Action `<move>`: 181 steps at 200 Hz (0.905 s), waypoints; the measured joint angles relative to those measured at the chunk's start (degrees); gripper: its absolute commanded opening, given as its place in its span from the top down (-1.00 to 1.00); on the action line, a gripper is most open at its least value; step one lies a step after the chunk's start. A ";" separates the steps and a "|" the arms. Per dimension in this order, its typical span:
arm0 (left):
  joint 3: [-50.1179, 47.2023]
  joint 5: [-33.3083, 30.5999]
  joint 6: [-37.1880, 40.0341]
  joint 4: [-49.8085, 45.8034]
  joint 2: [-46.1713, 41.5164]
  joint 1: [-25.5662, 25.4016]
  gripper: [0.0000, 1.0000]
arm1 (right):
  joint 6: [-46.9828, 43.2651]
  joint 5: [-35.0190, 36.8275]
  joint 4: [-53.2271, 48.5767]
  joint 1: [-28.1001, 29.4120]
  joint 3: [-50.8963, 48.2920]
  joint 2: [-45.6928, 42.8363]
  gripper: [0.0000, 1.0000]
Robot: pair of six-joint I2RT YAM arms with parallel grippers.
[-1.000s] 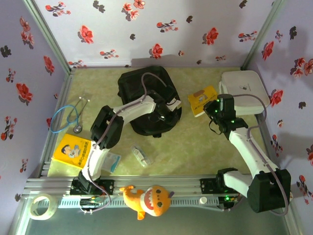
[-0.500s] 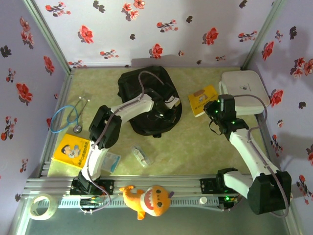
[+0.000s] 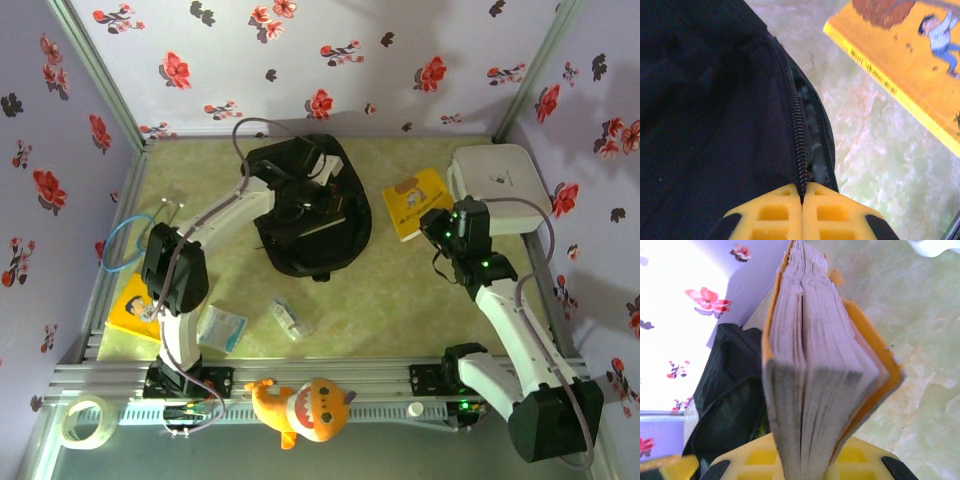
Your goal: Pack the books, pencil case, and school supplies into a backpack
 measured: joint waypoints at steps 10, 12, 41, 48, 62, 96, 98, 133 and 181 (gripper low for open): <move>0.31 -0.02 0.02 0.57 -0.04 0.11 1.00 | -0.46 -1.70 0.57 0.00 -0.74 -0.76 0.84; 0.37 -0.02 0.02 0.79 -0.04 0.11 1.00 | -0.46 -1.95 0.68 0.00 -0.90 -0.85 0.84; 0.46 -0.02 0.02 4.42 -0.04 0.04 1.00 | -0.76 -7.32 3.54 0.31 -4.13 -2.10 0.84; 0.46 -0.02 0.00 5.35 -0.07 0.04 1.00 | -0.74 -8.22 4.15 0.68 -4.94 -2.14 0.84; 0.46 -0.07 -0.02 7.23 -0.13 0.07 1.00 | -0.57 -9.18 4.85 1.88 -6.36 -2.14 0.84; 0.46 -0.11 -0.07 10.56 -0.37 0.07 1.00 | 0.31 -10.23 7.19 6.97 -8.94 -2.14 0.84; 0.46 -0.11 -0.09 10.73 -0.42 0.07 1.00 | 0.37 -10.25 7.34 7.23 -9.03 -2.14 0.84; 0.39 -0.31 -0.37 12.59 -0.76 0.07 1.00 | 2.91 -11.30 10.23 10.93 -9.88 -0.74 0.84; 0.24 -0.31 -0.55 14.38 -0.92 0.07 1.00 | 7.96 -12.15 15.02 11.89 -10.03 3.54 0.84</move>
